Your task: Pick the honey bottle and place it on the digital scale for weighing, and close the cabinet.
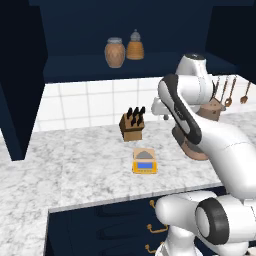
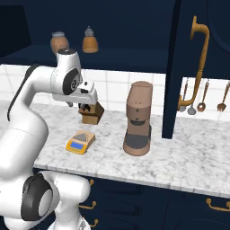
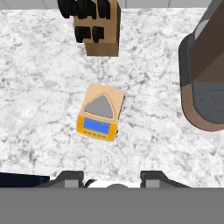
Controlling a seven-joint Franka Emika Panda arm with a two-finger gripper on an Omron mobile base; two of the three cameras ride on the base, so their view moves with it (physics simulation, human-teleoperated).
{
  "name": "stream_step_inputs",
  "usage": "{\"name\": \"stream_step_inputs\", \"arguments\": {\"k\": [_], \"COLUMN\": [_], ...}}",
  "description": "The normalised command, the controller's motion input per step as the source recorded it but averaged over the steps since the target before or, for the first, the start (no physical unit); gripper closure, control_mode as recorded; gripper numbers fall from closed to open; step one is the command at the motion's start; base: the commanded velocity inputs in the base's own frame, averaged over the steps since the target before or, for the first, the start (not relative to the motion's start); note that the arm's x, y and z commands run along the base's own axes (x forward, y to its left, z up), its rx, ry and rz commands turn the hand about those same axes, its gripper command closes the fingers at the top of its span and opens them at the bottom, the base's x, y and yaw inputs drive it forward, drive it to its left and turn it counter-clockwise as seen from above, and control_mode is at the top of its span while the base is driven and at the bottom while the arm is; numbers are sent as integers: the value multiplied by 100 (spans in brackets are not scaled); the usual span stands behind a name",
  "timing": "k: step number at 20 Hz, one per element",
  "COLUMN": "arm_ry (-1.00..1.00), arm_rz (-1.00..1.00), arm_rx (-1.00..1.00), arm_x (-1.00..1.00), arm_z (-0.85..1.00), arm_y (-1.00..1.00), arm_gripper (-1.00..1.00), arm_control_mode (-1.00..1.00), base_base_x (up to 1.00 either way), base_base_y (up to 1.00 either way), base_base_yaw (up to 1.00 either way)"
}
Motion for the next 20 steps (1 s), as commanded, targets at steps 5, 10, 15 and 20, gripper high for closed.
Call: {"name": "stream_step_inputs", "arguments": {"k": [5, 10, 15, 20], "arm_ry": [-7, -39, -20, -11], "arm_rz": [0, 0, 4, 5], "arm_rx": [0, 0, 0, 2], "arm_x": [-49, -72, -55, -40], "arm_z": [0, 47, 90, 94], "arm_y": [0, 0, 0, 4], "arm_gripper": [-100, -100, -100, -100], "arm_control_mode": [-100, -100, -100, -100], "base_base_x": [0, 0, 0, 0], "base_base_y": [0, 0, 0, 0], "base_base_yaw": [0, 0, 0, 0]}}
